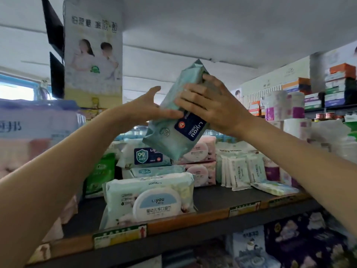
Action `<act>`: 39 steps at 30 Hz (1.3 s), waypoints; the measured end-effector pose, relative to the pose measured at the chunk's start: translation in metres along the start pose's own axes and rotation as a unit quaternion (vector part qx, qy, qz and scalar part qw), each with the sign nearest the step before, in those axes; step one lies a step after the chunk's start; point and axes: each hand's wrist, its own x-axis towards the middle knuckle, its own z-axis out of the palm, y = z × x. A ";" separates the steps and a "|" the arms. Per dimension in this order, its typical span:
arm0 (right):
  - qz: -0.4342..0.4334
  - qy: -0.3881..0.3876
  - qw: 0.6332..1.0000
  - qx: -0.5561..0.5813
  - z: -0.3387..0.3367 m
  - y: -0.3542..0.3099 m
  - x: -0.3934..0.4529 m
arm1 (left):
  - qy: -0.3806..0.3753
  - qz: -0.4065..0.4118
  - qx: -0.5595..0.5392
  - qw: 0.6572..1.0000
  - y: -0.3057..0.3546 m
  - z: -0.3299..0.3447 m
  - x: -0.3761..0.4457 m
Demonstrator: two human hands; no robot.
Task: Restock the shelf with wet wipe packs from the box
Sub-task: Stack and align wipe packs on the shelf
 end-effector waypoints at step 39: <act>-0.063 -0.258 0.934 0.239 0.102 -0.099 -0.033 | 0.053 -0.207 0.450 0.867 -0.109 0.008 -0.005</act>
